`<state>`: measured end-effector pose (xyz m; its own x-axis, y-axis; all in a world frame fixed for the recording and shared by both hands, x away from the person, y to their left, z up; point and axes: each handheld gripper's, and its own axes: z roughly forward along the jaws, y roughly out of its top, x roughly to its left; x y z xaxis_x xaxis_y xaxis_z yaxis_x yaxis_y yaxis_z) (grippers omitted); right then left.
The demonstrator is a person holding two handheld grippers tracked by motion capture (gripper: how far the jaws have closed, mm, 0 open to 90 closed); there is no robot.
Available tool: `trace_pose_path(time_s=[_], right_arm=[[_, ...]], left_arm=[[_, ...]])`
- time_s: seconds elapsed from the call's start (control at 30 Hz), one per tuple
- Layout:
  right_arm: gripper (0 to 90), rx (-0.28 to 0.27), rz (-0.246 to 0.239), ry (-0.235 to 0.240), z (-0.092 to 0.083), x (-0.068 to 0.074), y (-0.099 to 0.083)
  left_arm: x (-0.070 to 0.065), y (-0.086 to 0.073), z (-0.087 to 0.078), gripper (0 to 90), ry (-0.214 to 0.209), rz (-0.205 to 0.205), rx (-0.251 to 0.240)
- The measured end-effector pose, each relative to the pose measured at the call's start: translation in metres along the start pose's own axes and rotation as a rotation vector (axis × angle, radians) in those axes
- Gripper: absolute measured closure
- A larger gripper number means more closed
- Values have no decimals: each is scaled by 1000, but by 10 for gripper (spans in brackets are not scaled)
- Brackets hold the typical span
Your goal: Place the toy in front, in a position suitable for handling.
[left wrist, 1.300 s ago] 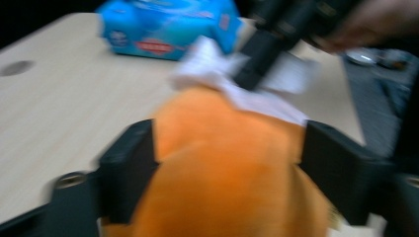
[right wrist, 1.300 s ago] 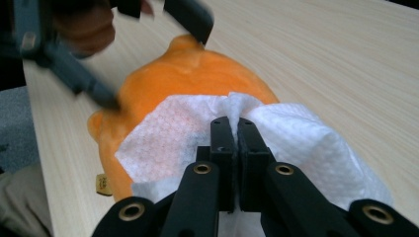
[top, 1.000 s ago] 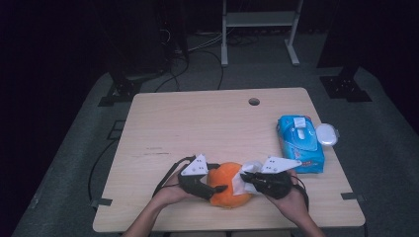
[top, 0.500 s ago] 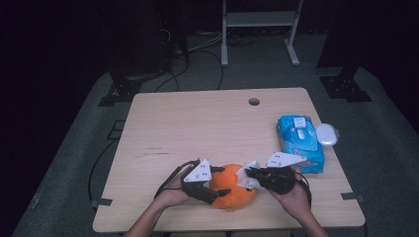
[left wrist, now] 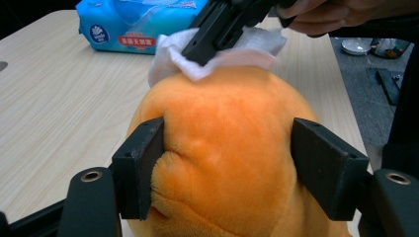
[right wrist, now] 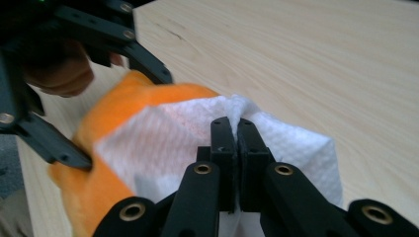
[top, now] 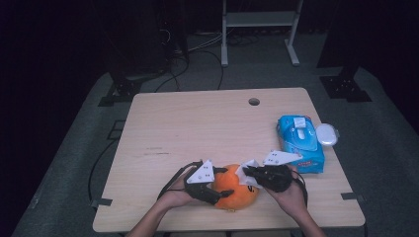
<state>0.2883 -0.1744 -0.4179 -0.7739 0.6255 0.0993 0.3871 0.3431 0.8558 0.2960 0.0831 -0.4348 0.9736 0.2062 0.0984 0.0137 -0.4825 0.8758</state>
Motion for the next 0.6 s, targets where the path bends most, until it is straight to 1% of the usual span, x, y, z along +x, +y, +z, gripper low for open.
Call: trace_pose_path(time_s=[0.03,0.07,0.1,0.17,0.2,0.27,0.37,0.43,0.47,0.53,0.6], right_arm=[[873,-25,-23,27,-1,7,2],[873,-35,-37,52,-2,10,4],[873,-37,-58,67,-1,16,6],[872,-7,-104,40,4,22,6],[873,-5,-101,41,5,21,5],[874,3,-75,52,6,14,2],[874,-4,-40,75,5,6,0],[874,-4,-39,72,4,5,-1],[875,0,-47,61,4,5,-1],[875,4,-44,55,3,5,-1],[875,4,-36,48,1,2,-2]], left_arm=[[0,0,0,303,1,0,-2],[0,0,1,302,2,-3,-4],[-1,0,1,301,2,-2,-4],[-1,0,1,297,5,-8,-1],[0,0,1,296,9,-10,-2],[1,0,0,296,12,-22,-9],[5,5,-5,281,13,-20,-16],[7,9,-9,253,17,-38,-19],[9,10,-11,235,22,-47,-22],[13,10,-16,224,44,-70,-18],[16,8,-17,226,47,-89,-18]])
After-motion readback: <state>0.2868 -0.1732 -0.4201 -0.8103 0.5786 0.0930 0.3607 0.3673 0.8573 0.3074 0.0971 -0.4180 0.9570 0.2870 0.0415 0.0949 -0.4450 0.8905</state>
